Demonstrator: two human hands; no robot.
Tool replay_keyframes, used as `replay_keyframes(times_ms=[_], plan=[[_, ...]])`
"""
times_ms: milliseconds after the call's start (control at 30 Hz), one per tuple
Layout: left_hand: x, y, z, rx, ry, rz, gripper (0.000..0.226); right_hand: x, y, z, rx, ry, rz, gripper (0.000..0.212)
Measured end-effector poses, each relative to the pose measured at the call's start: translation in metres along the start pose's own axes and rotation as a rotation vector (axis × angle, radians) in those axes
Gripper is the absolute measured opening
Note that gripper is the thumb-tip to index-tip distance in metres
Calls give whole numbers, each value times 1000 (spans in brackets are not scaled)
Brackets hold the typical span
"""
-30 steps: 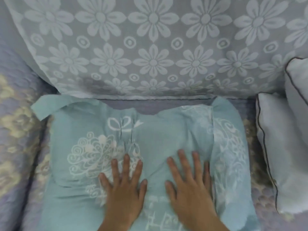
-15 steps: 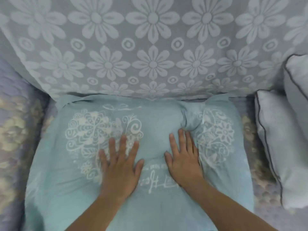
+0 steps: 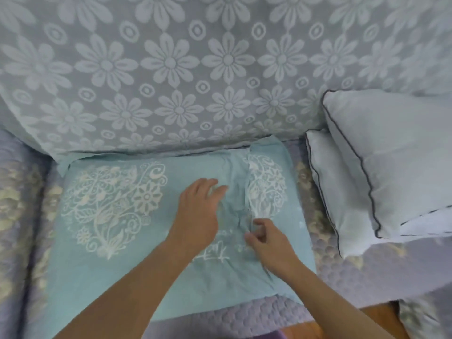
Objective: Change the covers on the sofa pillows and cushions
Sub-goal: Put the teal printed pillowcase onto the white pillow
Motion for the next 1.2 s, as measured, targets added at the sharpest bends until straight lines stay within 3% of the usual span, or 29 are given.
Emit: replay_keyframes(times_ms=[67,167,200,267,300,400,500,567,633,833,933,1067,1100,1167,1200], plan=[[18,-39,-27,178,-85,315,72,27,14,-6,-24,-156,138,30],[41,-75,-55,386,-388,845,56,22,15,-28,185,-480,-156,7],[49,-80,-60,419,-482,949,44,19,14,-37,264,-543,-220,12],[56,-85,-61,403,-629,1071,36,21,11,-43,266,-383,-148,10],[56,-89,-58,371,-689,1090,37,26,10,-40,218,-235,-69,5],[50,-99,-47,314,-771,1087,49,37,15,-26,141,46,81,25],[52,-104,-56,395,-810,1046,59,30,14,-24,187,174,0,23],[56,-107,-68,451,-800,1010,59,27,16,-26,204,211,-26,7],[61,-110,-74,508,-793,1022,58,28,21,-28,186,215,23,16],[70,-109,-62,587,-852,1125,38,15,27,-19,-74,-74,389,21],[60,-114,-51,399,-910,1228,32,18,19,-22,-81,-83,487,17],[59,-91,-33,216,-998,1419,23,41,11,-21,-98,103,513,22],[60,-87,-29,188,-1004,1424,21,43,12,-17,-98,41,502,26],[62,-92,-28,160,-970,1377,13,45,20,-20,0,-306,523,42],[60,-99,-33,150,-949,1352,20,42,25,-27,26,-439,502,49]])
Point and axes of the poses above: each hand's wrist, its own y-axis away from the middle knuckle, its own x-axis out of the palm, z = x × y, the point moved 5 cm from there along -y, towards the middle knuckle, and after that the axes turned 15 degrees about y, right-handed, at the moved point
